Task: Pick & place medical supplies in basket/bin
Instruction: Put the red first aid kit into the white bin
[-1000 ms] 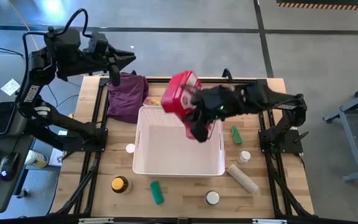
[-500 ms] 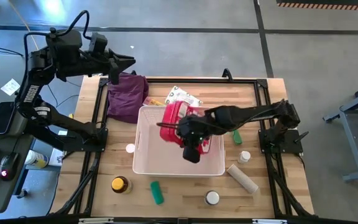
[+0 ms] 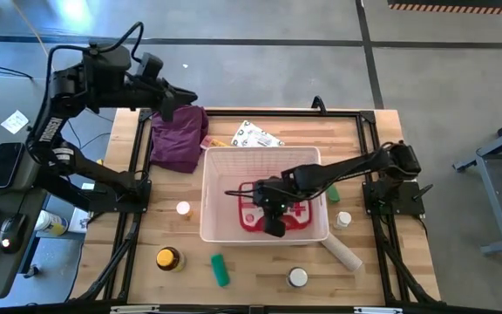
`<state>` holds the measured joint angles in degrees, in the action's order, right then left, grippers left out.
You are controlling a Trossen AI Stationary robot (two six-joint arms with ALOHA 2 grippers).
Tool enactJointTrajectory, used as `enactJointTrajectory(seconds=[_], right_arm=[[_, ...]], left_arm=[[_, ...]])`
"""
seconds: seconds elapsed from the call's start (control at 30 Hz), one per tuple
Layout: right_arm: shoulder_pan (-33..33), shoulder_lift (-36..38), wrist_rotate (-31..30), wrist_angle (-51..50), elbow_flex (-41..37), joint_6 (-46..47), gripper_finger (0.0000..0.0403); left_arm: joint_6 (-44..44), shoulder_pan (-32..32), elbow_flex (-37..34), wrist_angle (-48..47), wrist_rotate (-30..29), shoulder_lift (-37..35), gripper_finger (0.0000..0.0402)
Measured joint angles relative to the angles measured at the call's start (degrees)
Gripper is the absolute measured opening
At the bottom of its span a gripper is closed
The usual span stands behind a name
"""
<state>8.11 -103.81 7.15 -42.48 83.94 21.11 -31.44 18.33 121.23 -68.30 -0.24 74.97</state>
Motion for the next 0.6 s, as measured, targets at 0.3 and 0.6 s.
enactJointTrajectory(seconds=[0.3, 0.6], right_arm=[[-1.35, -0.02, -0.55, 8.73, -7.2, 2.74, 0.0005], [-1.45, 0.02, 4.63, 8.3, -7.27, 5.88, 0.0053]], left_arm=[[-4.83, -3.64, -0.04, -2.38, 3.23, 1.2, 0.0101], [-5.15, -8.0, -0.04, -2.21, 1.16, 1.23, 0.0101]])
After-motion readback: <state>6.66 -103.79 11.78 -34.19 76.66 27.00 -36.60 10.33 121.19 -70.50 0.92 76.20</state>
